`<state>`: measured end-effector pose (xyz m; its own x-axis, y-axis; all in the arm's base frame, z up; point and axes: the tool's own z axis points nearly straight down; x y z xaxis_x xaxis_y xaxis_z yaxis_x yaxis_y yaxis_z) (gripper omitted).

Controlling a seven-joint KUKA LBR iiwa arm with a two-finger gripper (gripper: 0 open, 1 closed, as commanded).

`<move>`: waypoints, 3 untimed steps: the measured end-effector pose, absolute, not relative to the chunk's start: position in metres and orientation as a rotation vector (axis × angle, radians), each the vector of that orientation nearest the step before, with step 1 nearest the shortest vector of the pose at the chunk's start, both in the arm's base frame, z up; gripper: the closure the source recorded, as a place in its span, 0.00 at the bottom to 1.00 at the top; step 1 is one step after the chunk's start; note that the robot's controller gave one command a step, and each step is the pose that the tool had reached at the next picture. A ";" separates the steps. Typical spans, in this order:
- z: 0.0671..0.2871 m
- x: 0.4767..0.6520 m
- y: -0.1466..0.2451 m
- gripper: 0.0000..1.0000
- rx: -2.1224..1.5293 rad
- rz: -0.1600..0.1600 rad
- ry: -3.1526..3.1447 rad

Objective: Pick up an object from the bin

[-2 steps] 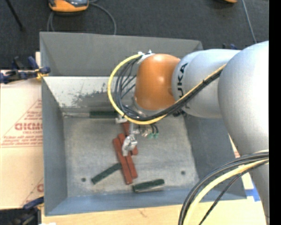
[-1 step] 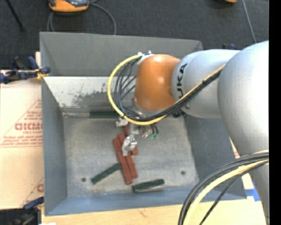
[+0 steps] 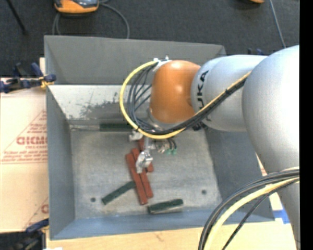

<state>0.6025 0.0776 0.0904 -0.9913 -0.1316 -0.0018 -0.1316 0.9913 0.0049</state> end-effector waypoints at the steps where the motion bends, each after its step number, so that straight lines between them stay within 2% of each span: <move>1: 0.133 0.600 0.077 1.00 -0.223 0.002 3.131; 2: 0.146 0.598 0.076 1.00 -0.229 0.002 3.130; 3: 0.175 0.600 0.116 0.00 -0.208 0.003 3.130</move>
Offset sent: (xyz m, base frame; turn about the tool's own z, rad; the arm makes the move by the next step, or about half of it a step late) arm -0.0525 -0.0387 0.2277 -0.0421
